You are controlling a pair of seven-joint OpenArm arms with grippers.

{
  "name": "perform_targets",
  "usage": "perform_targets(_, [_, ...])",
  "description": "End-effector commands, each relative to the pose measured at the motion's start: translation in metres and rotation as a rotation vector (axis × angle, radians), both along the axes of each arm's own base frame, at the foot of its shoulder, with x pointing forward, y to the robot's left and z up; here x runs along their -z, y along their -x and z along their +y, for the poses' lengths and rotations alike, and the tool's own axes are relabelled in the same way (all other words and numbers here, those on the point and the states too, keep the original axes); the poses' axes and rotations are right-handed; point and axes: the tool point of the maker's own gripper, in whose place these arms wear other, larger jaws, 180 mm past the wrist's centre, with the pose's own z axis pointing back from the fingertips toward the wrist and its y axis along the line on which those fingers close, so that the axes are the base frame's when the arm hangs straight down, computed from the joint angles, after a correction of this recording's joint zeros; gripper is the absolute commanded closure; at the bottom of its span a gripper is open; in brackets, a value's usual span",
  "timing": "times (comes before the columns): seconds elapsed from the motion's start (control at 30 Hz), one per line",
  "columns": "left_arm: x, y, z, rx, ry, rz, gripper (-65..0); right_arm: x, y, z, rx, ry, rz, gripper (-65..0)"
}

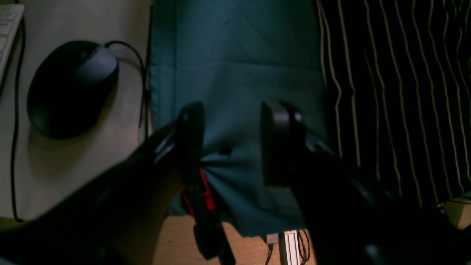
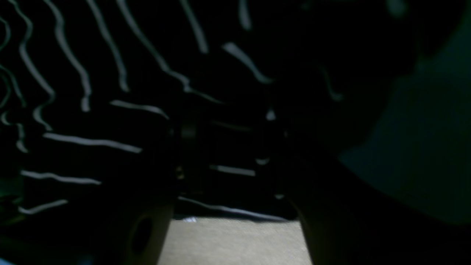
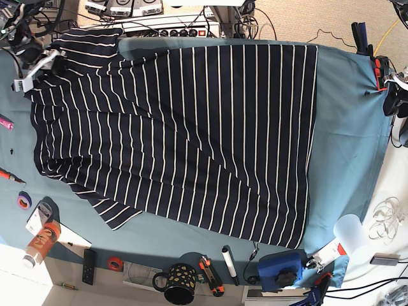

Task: Layout the t-shirt on the table in an organized manner, then fold the t-shirt properly
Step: 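Release the shirt and raise both grippers away from it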

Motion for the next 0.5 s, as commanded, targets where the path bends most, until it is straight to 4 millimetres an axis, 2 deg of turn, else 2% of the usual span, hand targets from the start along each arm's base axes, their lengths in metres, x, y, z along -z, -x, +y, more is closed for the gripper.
perform_targets(0.0, [-0.014, -0.006, 0.002, 0.014, -0.02, -0.046, -23.8, 0.025, 0.035, 0.018, -0.033, -0.041, 0.173, -24.5])
perform_targets(0.2, [-0.014, -0.005, 0.0, 0.019, -0.012, -0.041, -23.8, 0.027, 0.045, 0.02, -0.035, -0.049, 0.218, -24.5])
perform_targets(0.3, [-0.013, -0.001, -0.014, 0.069, 0.057, -0.019, -23.8, 0.028, 0.055, 0.017, -0.035, -0.046, 0.261, -24.5])
perform_targets(0.37, [-0.012, 0.004, -0.022, 0.096, 0.097, -0.008, -23.8, 0.022, 0.055, 0.005, -0.007, -0.023, 0.234, -24.5])
perform_targets(0.47, [-0.01, 0.009, -0.025, 0.102, 0.113, 0.0, -23.8, 0.003, 0.051, -0.029, 0.071, 0.039, 0.162, -24.4])
